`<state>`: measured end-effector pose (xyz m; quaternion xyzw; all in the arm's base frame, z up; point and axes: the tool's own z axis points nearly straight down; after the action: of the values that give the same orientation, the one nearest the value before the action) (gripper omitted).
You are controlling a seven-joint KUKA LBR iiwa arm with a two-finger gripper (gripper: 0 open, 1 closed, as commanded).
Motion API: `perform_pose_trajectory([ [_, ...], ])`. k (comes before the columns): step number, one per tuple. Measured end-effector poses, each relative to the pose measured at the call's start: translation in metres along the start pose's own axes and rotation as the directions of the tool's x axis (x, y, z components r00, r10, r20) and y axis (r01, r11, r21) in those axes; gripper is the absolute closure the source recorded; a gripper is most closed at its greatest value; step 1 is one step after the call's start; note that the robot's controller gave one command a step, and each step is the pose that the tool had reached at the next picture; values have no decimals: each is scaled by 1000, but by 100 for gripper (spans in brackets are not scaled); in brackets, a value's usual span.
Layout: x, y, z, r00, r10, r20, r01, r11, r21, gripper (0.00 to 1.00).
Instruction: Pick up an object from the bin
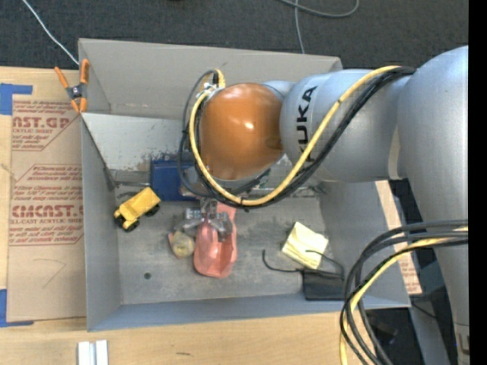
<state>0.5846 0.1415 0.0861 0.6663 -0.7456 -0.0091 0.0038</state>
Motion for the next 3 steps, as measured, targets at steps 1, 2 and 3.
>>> perform_pose_trajectory([
  [1, 0, 0, 0, 1000, 0, 0, 0, 1000, 0, 100],
  [2, 1, 1, -2, 1000, -4, 1, 4, 1000, 0, 100],
  [3, 3, 2, -13, 1000, -9, 3, 8, 1000, 8, 100],
])
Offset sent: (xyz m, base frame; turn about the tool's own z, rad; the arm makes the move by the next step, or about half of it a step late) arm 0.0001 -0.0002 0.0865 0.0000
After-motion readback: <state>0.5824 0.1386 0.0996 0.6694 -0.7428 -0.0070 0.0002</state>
